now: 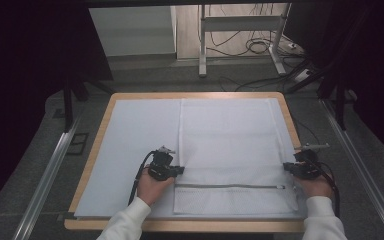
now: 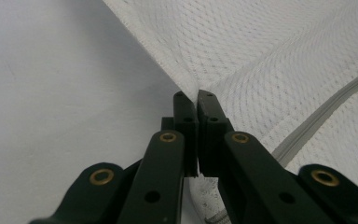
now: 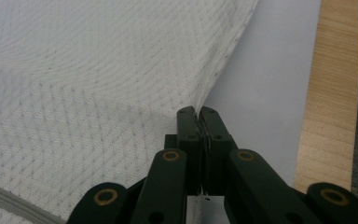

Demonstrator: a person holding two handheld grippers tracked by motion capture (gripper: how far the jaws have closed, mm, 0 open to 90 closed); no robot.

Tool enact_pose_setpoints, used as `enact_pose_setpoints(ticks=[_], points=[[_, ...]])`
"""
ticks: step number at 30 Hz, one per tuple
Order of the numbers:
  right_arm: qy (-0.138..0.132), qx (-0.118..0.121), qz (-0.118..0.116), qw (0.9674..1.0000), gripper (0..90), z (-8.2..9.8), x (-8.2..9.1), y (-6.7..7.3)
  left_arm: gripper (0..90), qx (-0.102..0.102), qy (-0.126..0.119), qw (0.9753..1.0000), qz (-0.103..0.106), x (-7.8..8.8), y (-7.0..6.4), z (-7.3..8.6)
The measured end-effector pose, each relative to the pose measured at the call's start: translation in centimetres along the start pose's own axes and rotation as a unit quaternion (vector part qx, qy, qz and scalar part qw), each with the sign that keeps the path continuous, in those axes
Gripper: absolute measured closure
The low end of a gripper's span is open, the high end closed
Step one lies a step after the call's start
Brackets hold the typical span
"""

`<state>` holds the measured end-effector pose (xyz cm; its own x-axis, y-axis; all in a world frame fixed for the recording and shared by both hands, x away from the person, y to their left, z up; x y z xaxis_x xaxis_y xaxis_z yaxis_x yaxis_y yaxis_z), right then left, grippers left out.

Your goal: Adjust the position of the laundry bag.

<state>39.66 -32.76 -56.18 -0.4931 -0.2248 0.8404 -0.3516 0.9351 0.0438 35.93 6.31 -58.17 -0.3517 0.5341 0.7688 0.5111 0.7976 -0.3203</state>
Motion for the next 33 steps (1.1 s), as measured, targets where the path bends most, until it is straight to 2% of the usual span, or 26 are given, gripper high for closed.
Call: enact_pose_setpoints(ticks=[1, 4, 8, 20, 33], points=[[-0.001, 0.000, 0.000, 1.0000, 87.0, 0.0, 0.0, 0.1, 89.0, 0.006, -0.004, 1.0000, 0.001, 0.0, 0.0, 0.0], [-0.002, 0.003, 0.000, 1.0000, 87.0, -0.1, 0.0, 0.3, 89.1, 0.003, 0.000, 1.0000, -0.001, 0.1, 0.3, 0.2], [-0.002, 0.015, -0.004, 0.9999, 86.9, -0.3, 0.1, 1.0, 89.1, 0.010, -0.005, 0.9999, -0.004, 0.5, 0.8, 0.2], [-0.009, 0.027, -0.018, 0.9994, 87.0, -0.7, 0.0, 2.6, 89.1, 0.011, -0.003, 0.9999, -0.005, 1.6, 1.9, 0.9], [-0.014, 0.032, -0.028, 0.9990, 87.1, -0.9, 0.0, 3.4, 89.2, 0.016, -0.007, 0.9998, -0.008, 2.2, 2.4, 1.1]])
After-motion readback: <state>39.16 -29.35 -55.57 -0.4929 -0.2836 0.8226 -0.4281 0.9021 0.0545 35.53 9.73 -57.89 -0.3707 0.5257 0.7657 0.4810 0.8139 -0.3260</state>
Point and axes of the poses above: each handheld gripper's, and its own axes: x roughly backward along the jaws, z roughly out of its underside, y roughly to its left, the point moved 8 cm from there along -x, roughly forward along the jaws, and after that the axes turned 3 degrees about y, right-handed, at the moved point
